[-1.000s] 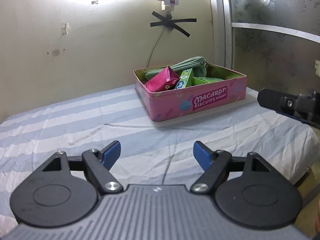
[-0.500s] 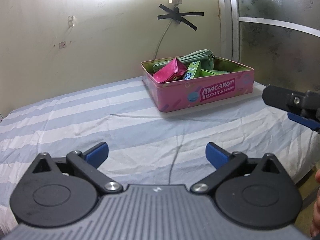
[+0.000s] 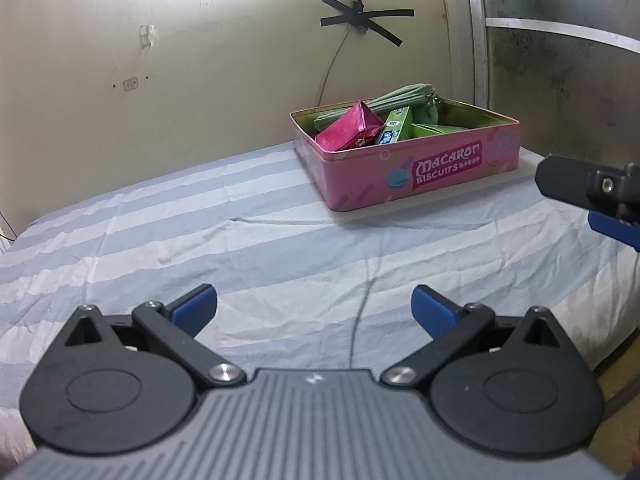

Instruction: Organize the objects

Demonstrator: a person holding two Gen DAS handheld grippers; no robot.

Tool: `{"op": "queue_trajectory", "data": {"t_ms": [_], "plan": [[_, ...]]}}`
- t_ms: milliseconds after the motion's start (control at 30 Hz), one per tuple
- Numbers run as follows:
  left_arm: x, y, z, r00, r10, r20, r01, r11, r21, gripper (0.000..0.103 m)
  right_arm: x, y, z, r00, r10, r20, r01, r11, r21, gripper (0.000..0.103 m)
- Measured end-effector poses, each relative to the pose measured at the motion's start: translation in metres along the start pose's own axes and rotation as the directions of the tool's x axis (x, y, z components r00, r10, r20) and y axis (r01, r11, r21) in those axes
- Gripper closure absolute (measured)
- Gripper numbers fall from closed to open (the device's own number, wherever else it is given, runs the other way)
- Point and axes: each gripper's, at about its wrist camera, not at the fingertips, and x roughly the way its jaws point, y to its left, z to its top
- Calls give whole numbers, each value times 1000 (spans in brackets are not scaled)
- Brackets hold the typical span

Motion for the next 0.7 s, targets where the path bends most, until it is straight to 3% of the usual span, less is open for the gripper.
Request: {"op": "queue_trajectory", "data": {"t_ms": [700], "plan": [[-2, 3, -1, 998, 58, 7, -58, 998, -12, 0, 2, -1, -1, 1000, -3, -3, 3, 1000, 3, 0]]}}
